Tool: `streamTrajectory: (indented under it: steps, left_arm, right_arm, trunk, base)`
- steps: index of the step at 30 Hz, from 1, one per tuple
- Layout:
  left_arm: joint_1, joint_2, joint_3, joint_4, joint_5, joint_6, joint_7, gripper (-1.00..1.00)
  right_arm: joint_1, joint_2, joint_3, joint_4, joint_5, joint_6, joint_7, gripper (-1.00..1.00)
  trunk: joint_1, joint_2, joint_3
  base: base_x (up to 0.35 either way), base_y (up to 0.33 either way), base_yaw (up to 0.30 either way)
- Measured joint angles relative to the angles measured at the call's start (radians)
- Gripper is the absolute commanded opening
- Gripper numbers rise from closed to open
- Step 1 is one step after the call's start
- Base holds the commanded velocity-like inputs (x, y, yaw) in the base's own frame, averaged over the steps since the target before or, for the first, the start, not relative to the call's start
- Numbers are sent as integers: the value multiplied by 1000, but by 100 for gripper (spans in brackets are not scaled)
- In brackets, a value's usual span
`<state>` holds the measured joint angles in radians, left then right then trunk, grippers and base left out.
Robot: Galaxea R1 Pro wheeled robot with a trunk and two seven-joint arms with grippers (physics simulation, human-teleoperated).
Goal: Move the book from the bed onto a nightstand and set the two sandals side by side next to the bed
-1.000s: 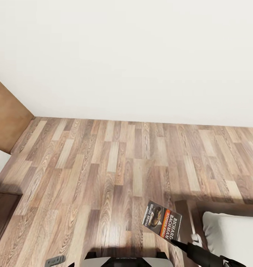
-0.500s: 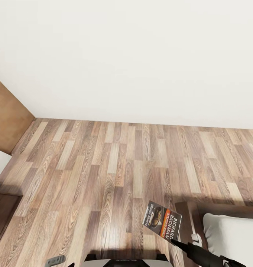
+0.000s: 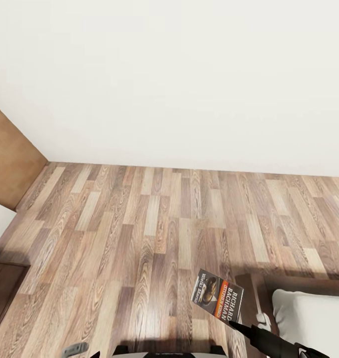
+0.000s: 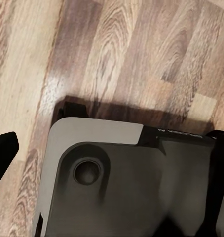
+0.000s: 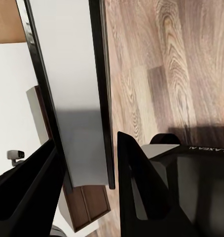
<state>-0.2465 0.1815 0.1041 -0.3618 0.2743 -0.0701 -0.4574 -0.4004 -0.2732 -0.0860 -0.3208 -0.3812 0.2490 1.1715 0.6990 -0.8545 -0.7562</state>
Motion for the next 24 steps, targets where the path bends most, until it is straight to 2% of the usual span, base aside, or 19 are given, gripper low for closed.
streamTrajectory:
  steps: [9,13,18,24]
  left_arm:
    - [0,-26,1,57,5,-80,1,100]
    - [0,-31,1,63,4,-85,1,100]
    - [0,-51,1,65,4,-86,1,100]
    - [0,-56,1,66,4,-86,1,100]
  right_arm:
    - [0,0,0,0,0,0,0,-100]
    - [0,0,0,0,0,0,0,-100]
    - [0,2,0,0,0,0,0,-100]
    - [0,2,0,0,0,0,0,-100]
  trunk:
    - [0,0,14]
    - [0,0,21]
    - [0,0,29]
    - [0,0,39]
  base:
    - [0,0,0]
    - [0,0,0]
    - [0,0,0]
    - [0,0,0]
